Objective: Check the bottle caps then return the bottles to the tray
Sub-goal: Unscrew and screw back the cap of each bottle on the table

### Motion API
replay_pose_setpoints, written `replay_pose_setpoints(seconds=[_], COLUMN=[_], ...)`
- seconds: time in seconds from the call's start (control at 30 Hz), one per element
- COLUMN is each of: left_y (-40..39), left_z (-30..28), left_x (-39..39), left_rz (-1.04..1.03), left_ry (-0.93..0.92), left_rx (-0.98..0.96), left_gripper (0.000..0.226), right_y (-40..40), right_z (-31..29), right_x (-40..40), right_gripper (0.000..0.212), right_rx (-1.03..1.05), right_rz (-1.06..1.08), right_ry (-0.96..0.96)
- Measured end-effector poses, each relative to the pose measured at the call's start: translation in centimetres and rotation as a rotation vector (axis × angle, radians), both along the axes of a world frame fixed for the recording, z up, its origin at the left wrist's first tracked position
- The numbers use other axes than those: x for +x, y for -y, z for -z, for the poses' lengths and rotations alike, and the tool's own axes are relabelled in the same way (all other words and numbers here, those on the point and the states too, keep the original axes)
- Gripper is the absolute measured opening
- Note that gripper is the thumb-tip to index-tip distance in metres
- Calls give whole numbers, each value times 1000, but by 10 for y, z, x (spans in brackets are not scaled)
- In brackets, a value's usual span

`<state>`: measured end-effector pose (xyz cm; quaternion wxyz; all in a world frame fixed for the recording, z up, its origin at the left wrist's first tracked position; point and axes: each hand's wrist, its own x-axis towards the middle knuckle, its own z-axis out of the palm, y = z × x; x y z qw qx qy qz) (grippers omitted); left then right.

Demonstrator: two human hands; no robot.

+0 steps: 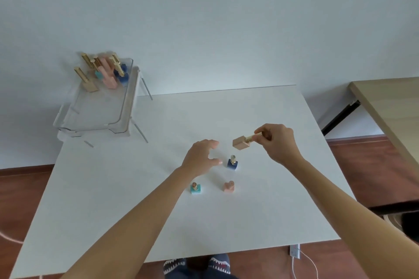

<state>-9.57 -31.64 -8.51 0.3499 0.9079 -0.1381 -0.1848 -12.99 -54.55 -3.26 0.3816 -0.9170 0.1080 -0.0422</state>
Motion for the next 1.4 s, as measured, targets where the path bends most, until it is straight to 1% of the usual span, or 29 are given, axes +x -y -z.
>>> replay_pose_setpoints(seconds=[0.1, 0.27, 0.33, 0.47, 0.53, 0.6, 0.73, 0.83, 0.9, 0.97, 1.0, 1.07, 1.1, 1.17, 1.27, 1.4], left_y=[12, 35, 43, 50, 51, 50, 42, 31, 21, 10, 5, -5, -9, -16, -27, -41], left_z=[25, 57, 68, 84, 88, 91, 92, 83, 72, 56, 47, 28, 17, -3, -33, -67], left_x=[6, 13, 16, 20, 22, 23, 26, 26, 25, 26, 26, 26, 26, 23, 18, 13], left_rz=[37, 78, 89, 101, 84, 82, 78, 54, 42, 57, 75, 111, 122, 137, 174, 244], left_ry=[-110, -204, -208, -176, -164, -155, -127, -130, -136, -126, -112, -68, -40, 26, 136, 289], left_rx=[60, 84, 81, 25, -4, -15, 0, -12, -33, -23, -8, 25, 37, 60, 92, 136], left_gripper=[59, 64, 61, 36, 27, 26, 31, 26, 22, 19, 17, 16, 16, 18, 21, 21], right_y=[12, 14, 11, 8, 7, 7, 3, 0, -2, -6, -11, -26, -34, -48, -60, -72], right_z=[23, 56, 64, 74, 77, 80, 81, 79, 76, 67, 59, 39, 29, 9, -18, -47], right_x=[11, 28, 34, 41, 43, 44, 46, 45, 42, 36, 33, 25, 21, 15, 8, 0], right_gripper=[13, 20, 22, 22, 21, 20, 19, 21, 28, 43, 49, 53, 53, 45, 30, 36], right_rx=[-61, -172, -203, -308, -345, -372, -395, -418, -441, -450, -408, -251, -185, -139, -128, -125], right_rz=[13, -47, -60, -101, -114, -128, -145, -162, -179, -198, -217, -324, -394, -484, -487, -441], right_ry=[-69, -190, -226, -318, -355, -371, -378, -382, -358, -258, -187, -56, -21, 12, 53, 160])
